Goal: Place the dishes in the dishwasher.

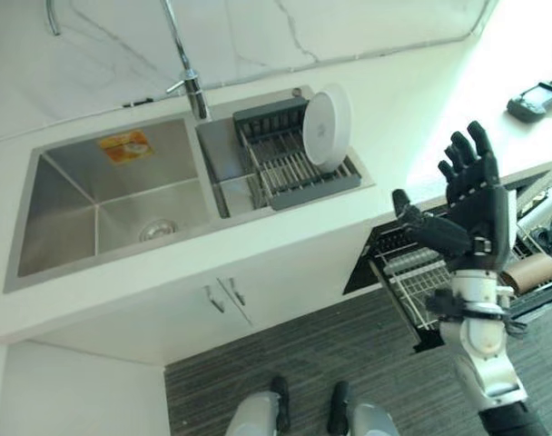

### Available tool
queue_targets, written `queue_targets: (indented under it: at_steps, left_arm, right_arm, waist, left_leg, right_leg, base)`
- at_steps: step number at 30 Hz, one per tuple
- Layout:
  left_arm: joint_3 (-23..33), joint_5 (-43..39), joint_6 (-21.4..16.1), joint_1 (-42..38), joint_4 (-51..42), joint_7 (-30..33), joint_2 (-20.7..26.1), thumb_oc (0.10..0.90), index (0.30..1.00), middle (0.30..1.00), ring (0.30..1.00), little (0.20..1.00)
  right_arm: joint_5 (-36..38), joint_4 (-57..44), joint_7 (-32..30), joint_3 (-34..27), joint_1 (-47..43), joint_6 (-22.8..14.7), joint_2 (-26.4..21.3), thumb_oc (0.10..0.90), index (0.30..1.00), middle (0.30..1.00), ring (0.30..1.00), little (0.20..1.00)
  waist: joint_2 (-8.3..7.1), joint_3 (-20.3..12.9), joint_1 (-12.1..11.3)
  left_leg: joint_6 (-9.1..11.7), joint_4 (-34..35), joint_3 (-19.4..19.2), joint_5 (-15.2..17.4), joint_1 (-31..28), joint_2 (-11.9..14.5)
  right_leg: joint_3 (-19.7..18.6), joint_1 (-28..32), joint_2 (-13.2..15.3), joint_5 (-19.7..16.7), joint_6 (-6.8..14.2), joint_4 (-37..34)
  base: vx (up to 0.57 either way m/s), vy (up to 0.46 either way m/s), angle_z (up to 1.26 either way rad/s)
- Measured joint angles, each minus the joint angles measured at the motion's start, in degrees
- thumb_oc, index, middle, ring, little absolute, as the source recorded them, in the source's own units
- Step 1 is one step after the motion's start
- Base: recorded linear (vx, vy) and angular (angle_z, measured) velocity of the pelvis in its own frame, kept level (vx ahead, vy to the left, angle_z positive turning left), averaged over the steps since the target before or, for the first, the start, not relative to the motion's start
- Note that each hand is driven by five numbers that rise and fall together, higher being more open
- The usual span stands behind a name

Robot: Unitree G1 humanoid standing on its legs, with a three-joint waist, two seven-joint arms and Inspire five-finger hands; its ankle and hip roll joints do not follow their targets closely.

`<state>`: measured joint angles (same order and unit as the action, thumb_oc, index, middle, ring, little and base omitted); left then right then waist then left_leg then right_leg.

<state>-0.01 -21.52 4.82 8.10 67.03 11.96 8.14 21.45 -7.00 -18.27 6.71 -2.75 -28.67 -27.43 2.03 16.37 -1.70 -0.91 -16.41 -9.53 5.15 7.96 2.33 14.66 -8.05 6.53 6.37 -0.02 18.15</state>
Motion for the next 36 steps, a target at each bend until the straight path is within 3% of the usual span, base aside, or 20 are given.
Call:
queue_targets:
  at_steps: [6, 11, 12, 13, 14, 15, 17, 20, 21, 22, 23, 24, 25, 27, 29, 30, 31, 32, 33, 36]
  left_arm:
    - [0.2, -0.1, -0.7, -0.5, -0.2, 0.0, -0.1, 0.800, 0.900, 0.900, 0.900, 0.900]
    - [0.1, -0.6, -1.1, -0.4, 0.0, 0.1, 0.3, 0.800, 0.900, 0.900, 0.900, 0.900]
    - [0.2, -0.2, -1.0, -0.4, -0.2, 0.1, 0.4, 0.800, 0.900, 0.900, 0.900, 0.900]
    - [0.0, -0.1, -0.6, -0.4, -0.7, 0.1, 0.4, 0.800, 0.900, 0.900, 0.900, 0.900]
    - [-0.8, 0.0, 0.2, 0.0, -1.1, 0.2, 0.2, 0.800, 0.900, 0.900, 0.900, 0.900]
    - [-0.6, 0.6, 0.6, 0.4, -1.1, 0.4, -0.1, 0.800, 0.900, 0.900, 0.900, 0.900]
    - [-0.1, 2.2, 1.3, -0.1, 0.7, 0.4, -0.1, 0.800, 0.900, 0.900, 0.900, 0.900]
    - [1.0, 2.5, 1.1, 0.0, 4.8, 0.2, -0.6, 0.800, 0.900, 0.900, 0.900, 0.900]
    - [1.7, 4.0, 0.9, -0.4, 4.4, 0.3, -0.4, 0.800, 0.900, 0.900, 0.900, 0.900]
    - [1.9, 4.3, 0.5, -1.4, 4.5, 0.2, -0.7, 0.800, 0.900, 0.900, 0.900, 0.900]
    - [1.4, 4.3, -0.5, -2.9, 4.6, 0.4, 0.6, 0.800, 0.900, 0.900, 0.900, 0.900]
    - [1.0, 4.2, -1.2, -3.2, 4.4, 0.4, 1.0, 0.800, 0.900, 0.900, 0.900, 0.900]
    - [-0.3, 3.8, -1.5, -3.3, 3.2, 0.5, 1.1, 0.800, 0.900, 0.900, 0.900, 0.900]
    - [0.3, 2.5, -0.9, -4.6, -0.1, 0.4, 1.7, 0.800, 0.900, 0.900, 0.900, 0.900]
    - [-0.9, 0.8, -1.0, -6.3, -1.1, 1.2, 2.9, 0.800, 0.900, 0.900, 0.900, 0.900]
    - [-0.6, -0.4, -1.1, -6.7, -1.2, 1.3, 3.8, 0.800, 0.900, 0.900, 0.900, 0.900]
    - [0.4, -0.6, -1.1, -6.8, -1.2, 1.2, 5.5, 0.800, 0.900, 0.900, 0.900, 0.900]
    - [0.0, -0.5, -1.1, -5.7, -0.6, 1.3, 4.7, 0.800, 0.900, 0.900, 0.900, 0.900]
    - [0.0, 0.0, -1.1, -5.4, 0.7, 1.4, 3.7, 0.800, 0.900, 0.900, 0.900, 0.900]
    - [0.1, 0.5, -1.0, -2.1, 1.7, 1.4, 1.1, 0.800, 0.900, 0.900, 0.900, 0.900]
  right_arm:
    - [1.0, 0.0, 2.7, -0.1, 0.4, -0.1, -0.8, 0.800, 0.900, 0.900, 0.900, 0.900]
    - [3.5, 0.0, 4.7, 0.7, 0.3, 0.0, -0.8, 0.800, 0.900, 0.900, 0.900, 0.900]
    - [3.4, 0.0, 4.6, 1.0, 0.3, 0.1, -0.4, 0.800, 0.900, 0.900, 0.900, 0.900]
    - [3.3, 0.0, 4.5, 1.0, 0.4, 0.1, 0.0, 0.800, 0.900, 0.900, 0.900, 0.900]
    - [3.3, 0.0, 4.0, 2.1, -0.7, 0.2, 0.5, 0.800, 0.900, 0.900, 0.900, 0.900]
    - [3.3, 0.0, 3.7, 2.8, -0.9, 0.3, 0.6, 0.800, 0.900, 0.900, 0.900, 0.900]
    - [3.3, 0.0, 3.2, 2.8, -0.8, 0.5, 0.6, 0.800, 0.900, 0.900, 0.900, 0.900]
    - [3.3, -0.1, 3.7, 2.4, -2.2, 0.6, 0.7, 0.800, 0.900, 0.900, 0.900, 0.900]
    - [3.3, -0.1, 3.5, 2.1, -2.2, 0.6, 2.1, 0.800, 0.900, 0.900, 0.900, 0.900]
    - [3.3, 0.3, 3.5, 1.9, -2.5, 0.4, 2.6, 0.800, 0.900, 0.900, 0.900, 0.900]
    - [3.4, 0.7, 3.3, 2.8, -1.8, 0.7, 4.5, 0.800, 0.900, 0.900, 0.900, 0.900]
    - [3.4, 0.2, 3.4, 3.5, -0.7, 0.7, 4.4, 0.800, 0.900, 0.900, 0.900, 0.900]
    - [3.3, -0.1, 4.1, 3.9, -0.4, 0.6, 4.3, 0.800, 0.900, 0.900, 0.900, 0.900]
    - [3.3, -0.2, 6.5, 4.2, -2.8, 0.2, 3.3, 0.800, 0.900, 0.900, 0.900, 0.900]
    - [3.5, -0.1, 7.1, 4.3, -3.9, 1.3, 1.9, 0.800, 0.900, 0.900, 0.900, 0.900]
    - [3.5, 0.2, 6.7, 5.0, -4.3, 1.9, 2.4, 0.800, 0.900, 0.900, 0.900, 0.900]
    - [3.4, 0.2, 6.6, 5.2, -4.8, 1.7, 4.2, 0.800, 0.900, 0.900, 0.900, 0.900]
    - [3.4, 0.2, 6.4, 4.8, -6.6, 1.6, 2.9, 0.800, 0.900, 0.900, 0.900, 0.900]
    - [3.4, 0.0, 6.3, 4.9, -7.3, 1.8, 2.8, 0.800, 0.900, 0.900, 0.900, 0.900]
    - [3.5, -1.8, 7.5, 4.8, -7.1, 1.9, 1.4, 0.800, 0.900, 0.900, 0.900, 0.900]
  waist:
    - [0.54, -1.2, 0.5]
    - [-0.43, -1.7, -0.2]
    - [-0.62, -1.7, -0.3]
    - [-0.86, -1.5, -0.2]
    - [-0.43, -1.9, -0.3]
    - [1.03, -2.1, -0.8]
    - [0.59, -1.9, -1.5]
    - [0.58, -1.8, -2.5]
    - [-0.05, -1.7, -2.9]
    - [1.21, -1.2, -2.6]
    - [0.40, 0.4, -2.9]
    - [-0.02, 0.5, -2.4]
    - [0.85, 0.7, -2.0]
    - [3.06, 0.9, -1.9]
    - [4.31, 1.9, -2.7]
    - [1.49, 2.8, -3.7]
    - [-3.63, 2.9, -2.9]
    - [-0.43, 1.8, -4.7]
    - [-0.24, 2.2, -6.0]
    - [-0.02, 1.6, -6.0]
  left_leg:
    - [1.2, 2.4, -0.5, -1.9, -2.3, 1.2]
    - [3.7, 3.5, 0.2, -3.8, -4.9, 2.0]
    - [4.0, -2.5, 0.0, -3.8, -1.9, 2.6]
    - [3.5, -3.5, 0.2, -2.9, -1.4, 2.4]
    - [3.0, -0.4, 4.0, -0.4, -0.1, -1.5]
    - [2.6, 1.1, 4.8, -0.3, 2.0, -2.8]
    - [3.2, 2.0, 4.4, -1.1, 6.9, -1.1]
    - [-1.6, 0.0, 5.1, 1.7, 2.8, -4.4]
    - [-4.9, 1.0, 5.7, 1.4, 1.8, -6.4]
    - [-9.1, 2.6, 5.8, 0.5, 0.5, -7.6]
    - [-8.0, 1.3, 6.7, -1.0, -1.8, -8.1]
    - [-8.7, 0.0, 6.8, -0.1, -2.4, -9.1]
    - [-8.6, -0.3, 6.5, 1.0, -2.8, -9.4]
    - [-8.9, -0.5, 6.0, 1.3, -0.5, -8.6]
    - [-7.5, 0.8, 5.6, 0.8, -1.3, -8.3]
    - [2.5, -2.7, 5.6, -1.6, -0.5, -9.7]
    - [2.2, -10.6, 4.9, -0.5, 3.9, -12.0]
    - [0.2, -8.0, 8.3, 3.1, 4.3, -0.6]
    - [1.0, -6.7, 6.9, 3.3, 2.9, -1.3]
    - [0.5, -5.2, 7.2, 3.2, 1.8, -2.0]
  right_leg:
    - [-0.3, -0.6, -1.2, 2.3, -1.7, 2.6]
    - [-0.2, 0.5, -2.3, 5.8, -4.2, 6.2]
    - [0.5, 1.1, -2.3, 6.7, -5.2, 6.5]
    - [0.9, 1.7, -2.2, 6.3, -4.8, 6.3]
    - [0.5, 1.8, -2.8, 6.0, -4.8, 5.2]
    - [0.6, 2.7, -5.3, 5.6, -4.1, 2.7]
    - [2.3, 4.6, -7.0, 5.5, -3.9, 0.2]
    - [-0.8, 6.7, -8.2, 5.6, -4.1, -1.8]
    - [-1.9, 7.7, -8.1, 5.4, -2.8, -3.8]
    - [-0.4, 6.2, -8.1, 4.6, -1.2, 2.0]
    - [1.9, -3.2, -2.4, 3.8, 1.9, 25.7]
    - [2.1, -6.6, 1.1, 4.3, 2.2, 33.0]
    - [1.7, -7.8, 3.2, 6.0, 2.1, 31.8]
    - [-0.5, -9.4, 3.1, 4.7, 4.8, 8.6]
    - [-2.4, -10.2, 1.9, 2.6, 2.2, 2.8]
    - [-1.8, -6.8, 1.2, -0.7, -2.0, -0.9]
    - [-2.8, -4.4, 5.4, -3.5, -4.8, -2.8]
    - [-0.3, -2.2, 3.5, -7.5, 3.4, -2.2]
    - [0.2, -2.7, 4.1, -3.0, 4.1, 1.8]
    - [0.4, -0.4, 3.9, -2.8, 3.8, -0.3]
  base:
    - [0.01, -0.208, -0.08]
    - [0.08, -0.170, 0.00]
    - [0.13, 0.056, 0.21]
    - [0.17, 0.165, 0.13]
    - [0.19, 0.157, -0.10]
    - [0.29, 0.197, -0.28]
    - [0.37, 0.316, -0.25]
    - [0.37, 0.336, -0.49]
    - [0.22, 0.269, -0.18]
    - [0.08, 0.160, -0.19]
    - [0.04, -0.002, 0.07]
    - [-0.02, -0.050, 0.15]
    - [-0.03, -0.118, 0.16]
    - [-0.01, -0.181, -0.12]
    - [0.01, -0.215, -0.18]
    - [0.04, -0.195, 0.16]
    - [0.05, -0.127, 0.15]
    - [0.16, -0.168, 0.21]
    - [0.15, -0.127, 0.06]
    - [0.10, -0.095, 0.13]
